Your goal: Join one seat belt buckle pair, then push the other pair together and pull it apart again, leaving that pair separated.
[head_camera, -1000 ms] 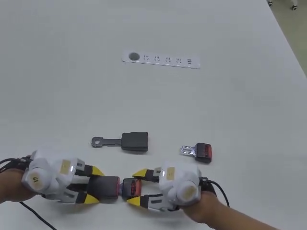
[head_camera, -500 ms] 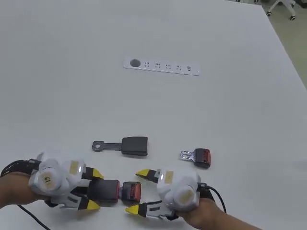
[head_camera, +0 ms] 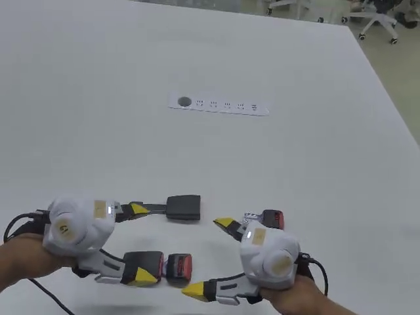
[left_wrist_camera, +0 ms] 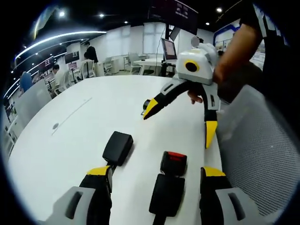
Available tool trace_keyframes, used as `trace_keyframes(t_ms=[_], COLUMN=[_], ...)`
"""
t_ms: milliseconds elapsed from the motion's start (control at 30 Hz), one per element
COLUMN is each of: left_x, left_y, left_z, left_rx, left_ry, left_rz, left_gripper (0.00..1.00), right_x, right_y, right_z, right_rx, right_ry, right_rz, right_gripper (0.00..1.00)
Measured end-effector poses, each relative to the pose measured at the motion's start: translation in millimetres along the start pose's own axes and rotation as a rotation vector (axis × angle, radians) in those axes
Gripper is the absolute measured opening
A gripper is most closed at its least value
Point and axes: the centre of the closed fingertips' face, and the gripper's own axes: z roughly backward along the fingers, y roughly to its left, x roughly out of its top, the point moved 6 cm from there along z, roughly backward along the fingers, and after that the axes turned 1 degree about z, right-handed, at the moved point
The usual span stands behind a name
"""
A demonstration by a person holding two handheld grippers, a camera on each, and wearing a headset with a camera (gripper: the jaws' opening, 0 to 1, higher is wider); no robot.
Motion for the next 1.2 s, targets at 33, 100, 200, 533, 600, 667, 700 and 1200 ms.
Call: trace_keyframes(t_ms=[33, 100, 200, 533, 600, 667, 700, 1200], left_x=[2.4, 9.0, 16.0, 27.7, 29.9, 31.1, 31.3, 27.7], left_y=[0.9, 2.6, 6.8, 25.7, 30.5, 36.2, 38.8, 70.1], left_z=[0.2, 0.9, -1.0, -10.1, -12.0, -15.7, -17.4, -53.7], left_rx=[0.003, 0.012, 0.024, 0.032, 0.032, 0.031, 0.030, -0.029], left_ry=[-0.005, -0.020, -0.022, -0.011, -0.013, -0.008, -0.005, 0.069], left_rz=[0.000, 0.002, -0.001, -0.019, -0.022, -0.021, -0.025, -0.033], left_gripper=[0.81, 0.82, 0.82, 0.80, 0.80, 0.79, 0.79, 0.72], right_x=[-0.6, -1.6, -3.5, -19.2, -22.5, -27.9, -30.4, -70.3], right_y=[-4.9, -14.4, -29.2, -82.1, -91.5, -99.5, -102.9, -128.5], right_z=[5.5, 15.3, 29.5, 70.5, 76.2, 79.7, 81.5, 73.1], right_rx=[-0.012, -0.041, -0.080, -0.156, -0.158, -0.159, -0.152, -0.013], right_ry=[-0.002, -0.007, -0.015, 0.013, 0.014, 0.031, 0.038, 0.171], right_rz=[-0.006, -0.021, -0.046, -0.077, -0.084, -0.082, -0.088, -0.069], right_gripper=[0.89, 0.90, 0.90, 0.92, 0.92, 0.91, 0.91, 0.82])
